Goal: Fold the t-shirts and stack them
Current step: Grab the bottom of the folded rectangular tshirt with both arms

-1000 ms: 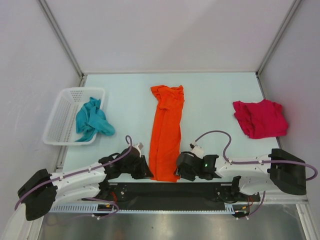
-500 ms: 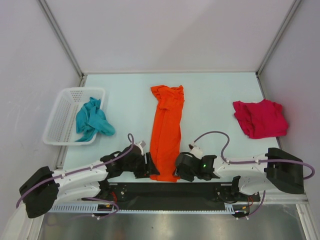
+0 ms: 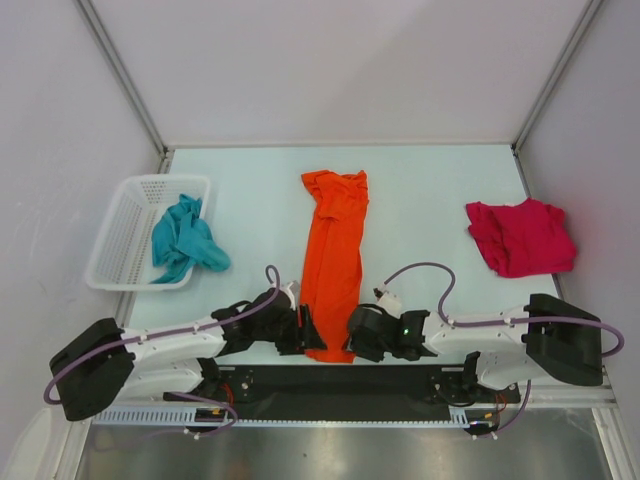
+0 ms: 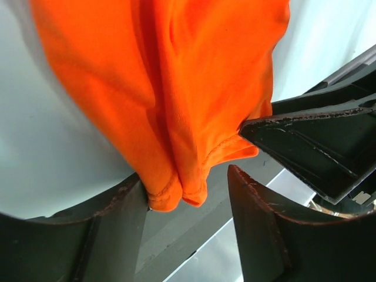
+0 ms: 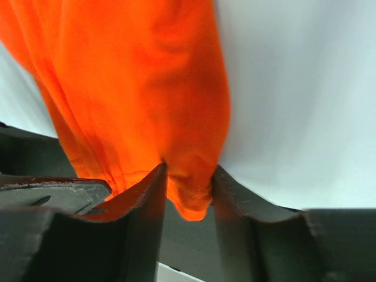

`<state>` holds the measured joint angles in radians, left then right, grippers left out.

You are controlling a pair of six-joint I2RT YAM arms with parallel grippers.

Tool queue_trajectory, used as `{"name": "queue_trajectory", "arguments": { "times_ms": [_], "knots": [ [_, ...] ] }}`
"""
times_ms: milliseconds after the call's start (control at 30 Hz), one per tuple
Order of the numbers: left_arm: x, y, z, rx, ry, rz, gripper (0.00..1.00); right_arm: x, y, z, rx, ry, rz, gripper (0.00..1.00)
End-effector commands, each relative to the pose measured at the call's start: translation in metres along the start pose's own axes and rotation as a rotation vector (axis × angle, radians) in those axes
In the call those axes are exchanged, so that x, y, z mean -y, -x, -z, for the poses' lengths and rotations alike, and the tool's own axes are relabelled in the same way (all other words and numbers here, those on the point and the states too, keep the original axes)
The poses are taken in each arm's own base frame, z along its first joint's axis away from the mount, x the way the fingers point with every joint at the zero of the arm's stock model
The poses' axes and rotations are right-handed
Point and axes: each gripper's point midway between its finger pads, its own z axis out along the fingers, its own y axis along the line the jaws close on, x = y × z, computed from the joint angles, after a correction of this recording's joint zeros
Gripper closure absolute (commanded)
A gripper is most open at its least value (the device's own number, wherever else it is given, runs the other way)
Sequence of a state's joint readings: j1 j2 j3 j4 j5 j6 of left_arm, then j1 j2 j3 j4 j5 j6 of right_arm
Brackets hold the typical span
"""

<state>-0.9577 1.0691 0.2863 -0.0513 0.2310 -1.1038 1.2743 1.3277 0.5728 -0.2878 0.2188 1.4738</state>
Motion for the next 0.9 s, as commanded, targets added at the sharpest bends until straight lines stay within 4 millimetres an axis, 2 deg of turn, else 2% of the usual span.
{"name": "queue_trajectory", "arguments": {
  "times_ms": [0, 33, 67, 133, 167, 233, 300, 400, 433, 467, 533, 567, 600, 667, 867],
  "knots": [
    [-0.024, -0.010, -0.007, -0.027, 0.095, -0.003, 0.41, 0.012, 0.000, -0.002, 0.008, -0.051, 0.013, 0.64],
    [-0.024, -0.011, -0.007, -0.031, 0.093, -0.007, 0.49, 0.012, 0.000, -0.002, 0.011, -0.049, 0.011, 0.69],
    [-0.022, -0.010, -0.008, -0.030, 0.085, -0.008, 0.59, 0.012, 0.000, -0.001, 0.008, -0.049, 0.012, 0.80],
    [-0.021, -0.010, -0.008, -0.030, 0.082, -0.010, 0.76, 0.013, 0.000, 0.000, 0.010, -0.048, 0.013, 0.93],
    [-0.020, -0.010, -0.007, -0.030, 0.078, -0.016, 0.79, 0.013, 0.002, 0.001, 0.014, -0.049, 0.017, 0.98],
    [-0.020, -0.010, -0.007, -0.034, 0.079, -0.019, 0.90, 0.012, 0.003, 0.003, 0.019, -0.047, 0.027, 0.99],
    [-0.017, -0.010, -0.005, -0.037, 0.078, -0.024, 0.96, 0.007, 0.006, 0.009, 0.029, -0.038, 0.036, 1.00],
    [-0.010, -0.007, 0.002, -0.031, 0.071, -0.037, 1.00, 0.001, 0.012, 0.021, 0.053, -0.038, 0.055, 1.00],
    [-0.013, -0.008, 0.005, -0.033, 0.090, -0.038, 1.00, 0.000, 0.014, 0.024, 0.058, -0.041, 0.062, 1.00],
    [-0.003, -0.003, 0.010, -0.014, 0.065, -0.048, 1.00, 0.000, 0.015, 0.029, 0.065, -0.042, 0.071, 1.00],
    [-0.004, -0.003, 0.017, -0.012, 0.084, -0.053, 1.00, -0.007, 0.015, 0.036, 0.069, -0.029, 0.077, 1.00],
    [0.006, 0.001, 0.023, 0.005, 0.057, -0.062, 1.00, -0.006, 0.016, 0.039, 0.074, -0.036, 0.083, 1.00],
    [0.008, 0.001, 0.026, 0.007, 0.053, -0.066, 1.00, -0.012, 0.013, 0.044, 0.070, -0.020, 0.088, 1.00],
    [0.015, 0.003, 0.036, 0.023, 0.035, -0.070, 1.00, -0.012, 0.012, 0.048, 0.077, -0.031, 0.099, 1.00],
    [0.028, 0.005, 0.062, 0.047, 0.011, -0.076, 1.00, -0.020, -0.009, 0.063, 0.062, -0.028, 0.129, 1.00]
  ]
}}
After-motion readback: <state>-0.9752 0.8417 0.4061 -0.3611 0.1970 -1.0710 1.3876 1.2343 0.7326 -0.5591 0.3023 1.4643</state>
